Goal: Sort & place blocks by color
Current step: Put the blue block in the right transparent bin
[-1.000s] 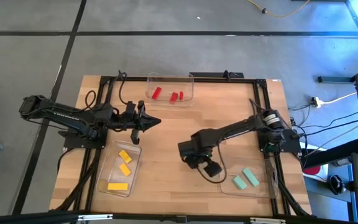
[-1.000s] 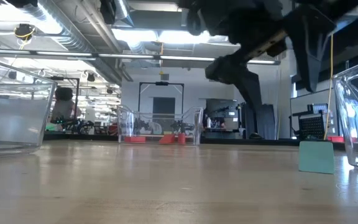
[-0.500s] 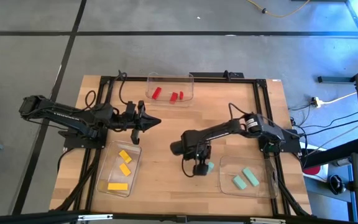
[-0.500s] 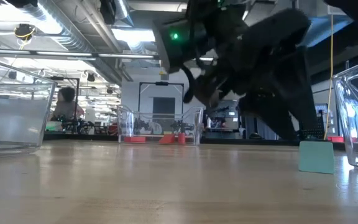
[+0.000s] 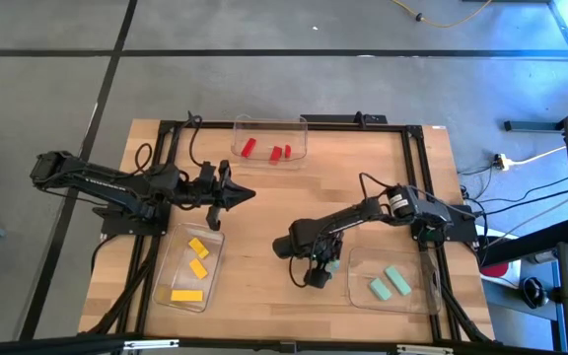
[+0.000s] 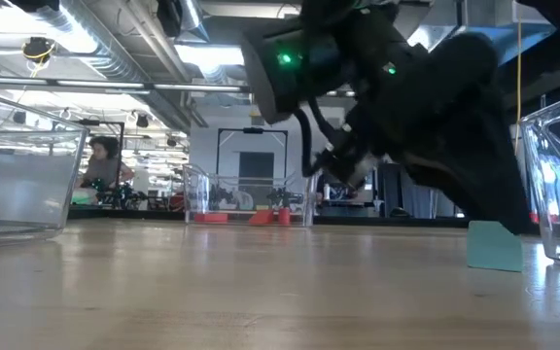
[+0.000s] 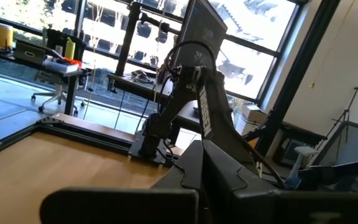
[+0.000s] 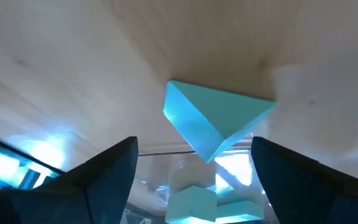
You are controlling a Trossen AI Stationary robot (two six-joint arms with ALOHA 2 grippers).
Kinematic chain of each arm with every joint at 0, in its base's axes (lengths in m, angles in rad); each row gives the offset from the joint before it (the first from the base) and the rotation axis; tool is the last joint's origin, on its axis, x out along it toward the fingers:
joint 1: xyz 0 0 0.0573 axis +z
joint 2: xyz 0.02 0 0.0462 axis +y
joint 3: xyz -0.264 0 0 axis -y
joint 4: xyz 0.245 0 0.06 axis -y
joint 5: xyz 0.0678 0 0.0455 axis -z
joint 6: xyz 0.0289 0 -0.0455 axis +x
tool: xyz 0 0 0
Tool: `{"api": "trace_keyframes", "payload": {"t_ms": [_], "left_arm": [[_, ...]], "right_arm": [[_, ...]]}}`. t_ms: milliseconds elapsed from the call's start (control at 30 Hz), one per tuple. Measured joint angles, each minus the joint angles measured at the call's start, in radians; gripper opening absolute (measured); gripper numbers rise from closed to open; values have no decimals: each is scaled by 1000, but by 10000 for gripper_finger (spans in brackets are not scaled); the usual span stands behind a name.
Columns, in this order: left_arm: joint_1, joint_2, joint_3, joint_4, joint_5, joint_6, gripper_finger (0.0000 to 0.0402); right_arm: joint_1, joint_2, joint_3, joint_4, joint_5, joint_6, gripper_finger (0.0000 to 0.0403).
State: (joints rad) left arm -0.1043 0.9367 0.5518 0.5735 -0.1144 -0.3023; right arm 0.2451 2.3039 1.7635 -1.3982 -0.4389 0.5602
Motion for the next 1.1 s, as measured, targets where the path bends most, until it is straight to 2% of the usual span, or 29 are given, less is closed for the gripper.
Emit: {"api": "trace_keyframes", "payload": {"t_ms": [333, 700, 1100], "left_arm": [[0, 0, 0, 0, 5, 1, 0], [0, 0, 0, 0, 5, 1, 0], [0, 0, 0, -1, 4, 1, 0]], "right_arm": [[18, 0, -89, 46, 2, 95, 316], [11, -3, -94, 109, 30, 165, 316], [-4, -6, -89, 151, 80, 105, 316]]}}
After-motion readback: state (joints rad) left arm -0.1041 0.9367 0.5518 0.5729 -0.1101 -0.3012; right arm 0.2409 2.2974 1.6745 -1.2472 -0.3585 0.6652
